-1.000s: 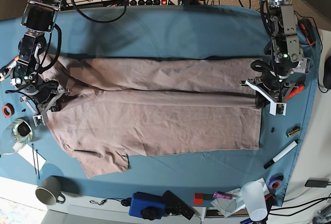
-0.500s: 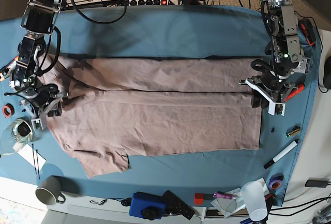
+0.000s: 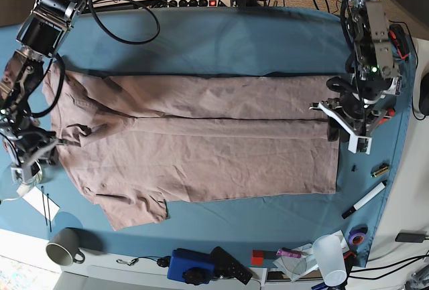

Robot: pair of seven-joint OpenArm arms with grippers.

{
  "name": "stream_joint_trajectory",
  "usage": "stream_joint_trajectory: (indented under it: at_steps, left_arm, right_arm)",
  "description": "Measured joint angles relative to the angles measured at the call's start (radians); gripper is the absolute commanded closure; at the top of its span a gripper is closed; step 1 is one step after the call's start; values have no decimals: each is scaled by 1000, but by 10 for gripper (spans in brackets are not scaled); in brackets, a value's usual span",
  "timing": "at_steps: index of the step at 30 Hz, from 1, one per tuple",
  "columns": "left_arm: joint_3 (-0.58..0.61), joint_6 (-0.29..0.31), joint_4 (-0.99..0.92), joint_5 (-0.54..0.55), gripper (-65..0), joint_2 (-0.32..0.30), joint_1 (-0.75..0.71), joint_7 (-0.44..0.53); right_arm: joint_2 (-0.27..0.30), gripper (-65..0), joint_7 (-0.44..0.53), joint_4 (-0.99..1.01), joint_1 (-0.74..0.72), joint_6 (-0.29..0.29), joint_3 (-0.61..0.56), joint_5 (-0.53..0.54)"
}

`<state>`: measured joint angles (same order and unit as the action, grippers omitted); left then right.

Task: Fold the T-shirt properly
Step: 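Release the folded edge and raise both grippers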

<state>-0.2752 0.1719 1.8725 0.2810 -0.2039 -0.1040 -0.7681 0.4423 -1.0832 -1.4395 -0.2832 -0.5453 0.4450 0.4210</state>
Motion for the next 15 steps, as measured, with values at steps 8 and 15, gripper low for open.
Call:
stream_joint_trajectory:
  at_steps: [8, 15]
  left_arm:
    - [1, 7, 225, -1, -192, -2, -204, -6]
    - [0, 5, 355, 0, -192, -2, -329, 13]
  right_arm:
    - [1, -164, -87, 0, 84, -27, 275, 134]
    - [0, -265, -117, 0, 212, -57, 384, 156]
